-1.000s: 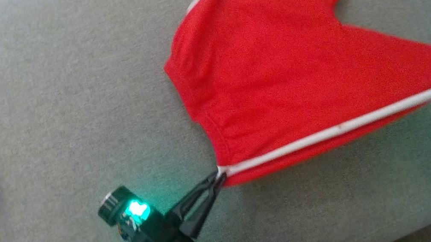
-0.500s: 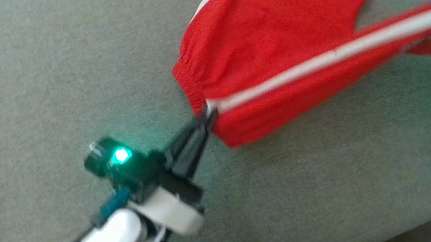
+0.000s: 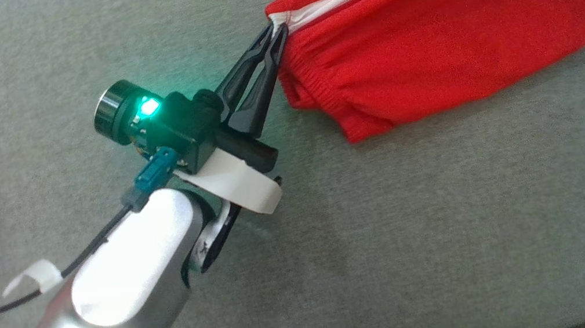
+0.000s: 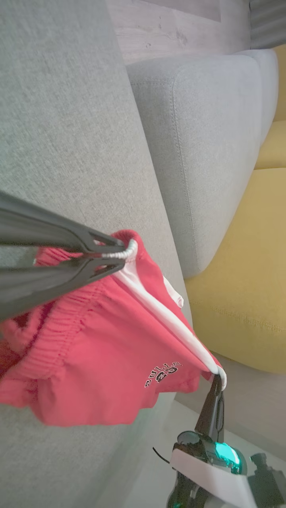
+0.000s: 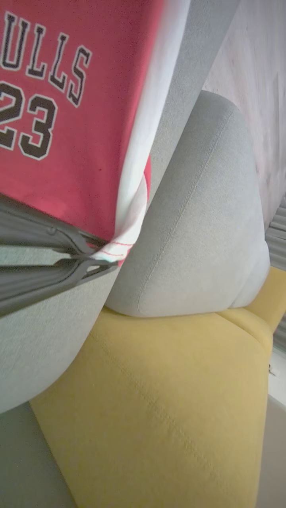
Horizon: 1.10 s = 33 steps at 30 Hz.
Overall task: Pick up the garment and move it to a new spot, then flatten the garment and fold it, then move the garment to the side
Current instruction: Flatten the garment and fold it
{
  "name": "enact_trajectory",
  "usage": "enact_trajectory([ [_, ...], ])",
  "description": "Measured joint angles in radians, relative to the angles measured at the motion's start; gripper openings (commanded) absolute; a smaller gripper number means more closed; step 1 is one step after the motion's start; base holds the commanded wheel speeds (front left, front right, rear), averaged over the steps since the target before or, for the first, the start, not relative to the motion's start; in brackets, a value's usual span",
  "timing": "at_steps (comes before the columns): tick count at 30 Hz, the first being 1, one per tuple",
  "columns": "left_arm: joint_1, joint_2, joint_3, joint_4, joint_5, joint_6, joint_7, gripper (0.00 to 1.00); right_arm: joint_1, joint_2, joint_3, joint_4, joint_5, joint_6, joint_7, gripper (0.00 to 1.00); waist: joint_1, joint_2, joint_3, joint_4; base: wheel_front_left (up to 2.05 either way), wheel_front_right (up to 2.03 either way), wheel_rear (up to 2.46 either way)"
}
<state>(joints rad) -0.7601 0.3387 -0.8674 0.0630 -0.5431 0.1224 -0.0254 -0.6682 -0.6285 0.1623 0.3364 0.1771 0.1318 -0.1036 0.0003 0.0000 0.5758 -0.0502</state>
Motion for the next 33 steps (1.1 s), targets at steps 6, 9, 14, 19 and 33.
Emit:
enact_trajectory([
  [6, 0.000, -0.012, 0.002, -0.001, -0.002, 0.011, 0.013, 0.00, -0.095, -0.017, 0.095, 0.100, 0.053, 0.000, 0.003, 0.00, -0.0001, 0.0000, 0.028, 0.036, 0.00, 0.00, 0.00],
  [9, -0.005, -0.014, 0.002, -0.002, -0.002, 0.014, 0.019, 0.00, -0.146, -0.018, 0.141, 0.150, 0.069, 0.000, -0.003, 0.49, -0.0002, 0.0000, 0.041, 0.050, 0.00, 0.00, 0.00],
  [14, -0.019, -0.027, 0.007, 0.006, -0.002, 0.033, 0.014, 1.00, -0.217, -0.015, 0.176, 0.222, 0.093, 0.000, -0.059, 1.00, -0.0001, 0.0000, 0.050, 0.063, 0.00, 0.00, 0.00],
  [19, -0.016, -0.032, 0.016, 0.031, 0.004, 0.059, -0.026, 1.00, -0.225, -0.008, 0.197, 0.266, 0.134, 0.000, -0.099, 1.00, -0.0003, 0.0000, 0.036, 0.063, 0.00, 0.00, 0.00],
  [33, 0.179, -0.100, 0.145, -0.036, 0.165, 0.272, -0.228, 1.00, -0.130, -0.041, 0.281, 0.375, 0.504, 0.000, 0.068, 0.76, -0.0003, 0.0000, -0.024, 0.146, 0.00, 0.00, 0.00],
])
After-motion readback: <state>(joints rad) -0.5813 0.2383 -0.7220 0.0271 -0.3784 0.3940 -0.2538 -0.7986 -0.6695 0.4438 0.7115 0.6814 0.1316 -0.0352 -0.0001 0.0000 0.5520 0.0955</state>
